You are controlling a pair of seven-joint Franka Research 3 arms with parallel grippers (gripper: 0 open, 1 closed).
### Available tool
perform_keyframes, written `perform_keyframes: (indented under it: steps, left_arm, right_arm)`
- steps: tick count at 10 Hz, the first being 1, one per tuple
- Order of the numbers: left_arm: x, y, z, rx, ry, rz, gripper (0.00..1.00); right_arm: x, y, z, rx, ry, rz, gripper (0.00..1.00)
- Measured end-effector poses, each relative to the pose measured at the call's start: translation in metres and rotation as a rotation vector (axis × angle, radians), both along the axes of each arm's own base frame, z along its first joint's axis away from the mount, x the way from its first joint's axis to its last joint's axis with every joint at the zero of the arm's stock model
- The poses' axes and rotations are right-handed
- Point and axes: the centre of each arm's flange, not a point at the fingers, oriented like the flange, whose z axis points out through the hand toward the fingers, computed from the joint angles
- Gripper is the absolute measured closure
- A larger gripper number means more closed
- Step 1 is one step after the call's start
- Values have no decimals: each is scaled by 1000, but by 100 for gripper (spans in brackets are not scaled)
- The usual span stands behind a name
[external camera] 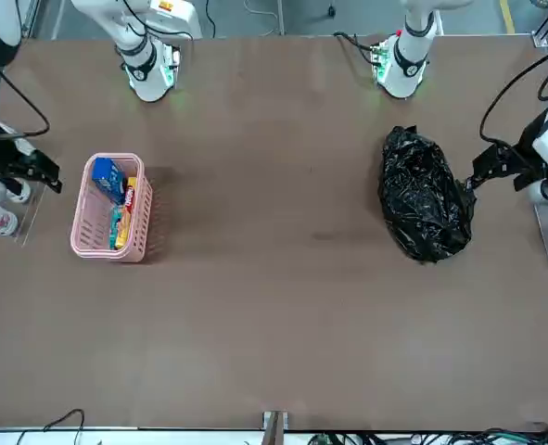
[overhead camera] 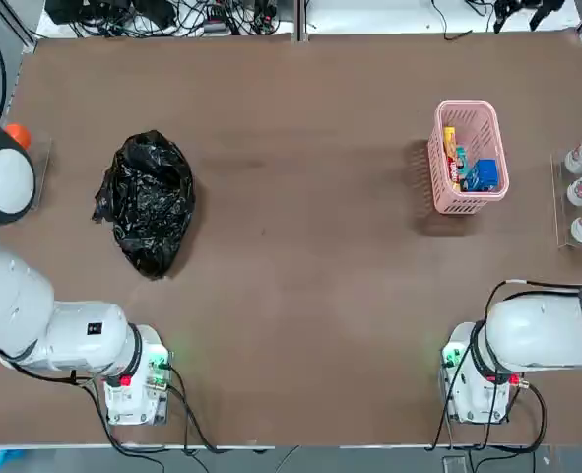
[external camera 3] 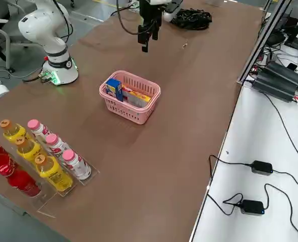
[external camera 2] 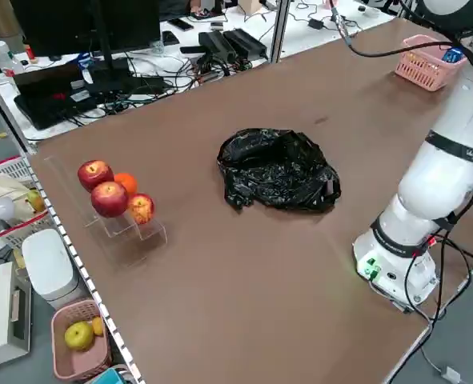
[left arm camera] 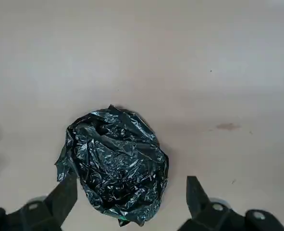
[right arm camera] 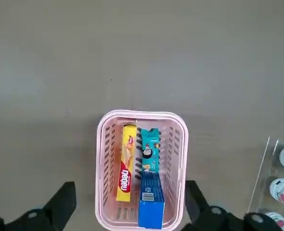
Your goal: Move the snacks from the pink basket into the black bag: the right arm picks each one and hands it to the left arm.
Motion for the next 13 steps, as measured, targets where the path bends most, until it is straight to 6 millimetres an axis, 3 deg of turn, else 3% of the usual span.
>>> perform_keyframes:
  steps: [4, 13]
  left_arm:
    - [2, 6, -5, 4, 9, 10, 0]
    - [7, 16, -18, 5, 35, 28, 0]
  right_arm:
    - [-42, -16, -44, 4, 29, 6, 0]
    - [-100, -41, -129, 22, 128, 9, 0]
